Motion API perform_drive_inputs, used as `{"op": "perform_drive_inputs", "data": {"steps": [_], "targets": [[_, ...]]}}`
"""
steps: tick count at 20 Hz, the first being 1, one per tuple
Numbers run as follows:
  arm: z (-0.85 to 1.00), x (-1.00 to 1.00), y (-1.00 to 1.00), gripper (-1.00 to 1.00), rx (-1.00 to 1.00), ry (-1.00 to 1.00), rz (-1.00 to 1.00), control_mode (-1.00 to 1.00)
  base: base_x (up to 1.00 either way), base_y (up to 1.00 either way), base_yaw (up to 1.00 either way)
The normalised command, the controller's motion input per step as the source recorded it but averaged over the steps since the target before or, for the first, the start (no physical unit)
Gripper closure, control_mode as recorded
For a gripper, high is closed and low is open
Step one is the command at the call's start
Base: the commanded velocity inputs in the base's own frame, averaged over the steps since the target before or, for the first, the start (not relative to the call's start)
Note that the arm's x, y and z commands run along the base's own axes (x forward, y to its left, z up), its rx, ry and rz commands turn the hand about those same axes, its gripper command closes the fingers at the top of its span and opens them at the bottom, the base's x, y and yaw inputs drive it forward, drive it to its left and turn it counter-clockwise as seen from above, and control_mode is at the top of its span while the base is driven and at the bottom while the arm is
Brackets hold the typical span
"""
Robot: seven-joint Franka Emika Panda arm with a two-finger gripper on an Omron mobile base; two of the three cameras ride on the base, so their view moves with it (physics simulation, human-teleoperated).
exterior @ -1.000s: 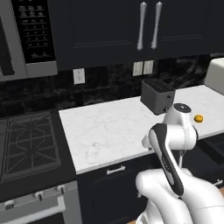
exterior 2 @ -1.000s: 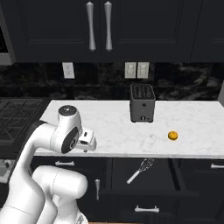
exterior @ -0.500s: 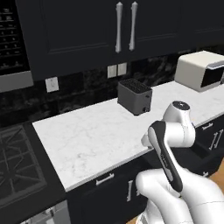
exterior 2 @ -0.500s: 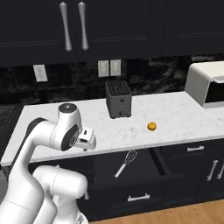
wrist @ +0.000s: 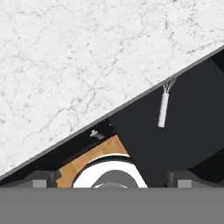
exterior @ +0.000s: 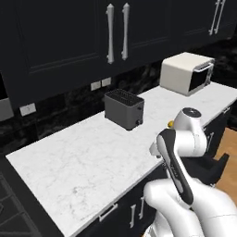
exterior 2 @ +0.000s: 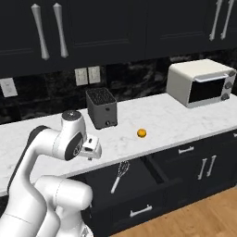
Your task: Pick the whisk from the drawer and place it on the counter.
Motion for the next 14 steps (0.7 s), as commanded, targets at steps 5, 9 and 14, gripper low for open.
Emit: {"op": "perform_drive_inputs", "data": {"steps": [5, 9, 14], "targets": [[0.00, 0.00, 0.00, -1.00, 0.00, 0.00, 0.00, 1.00, 0.16, 0.42, -0.42], [0.00, 0.00, 0.00, -1.00, 0.00, 0.00, 0.00, 1.00, 0.04, 0.36, -0.39], [-0.01, 0.16, 0.01, -1.00, 0.00, 0.00, -0.08, -1.00, 0.00, 0.00, 0.00]]}}
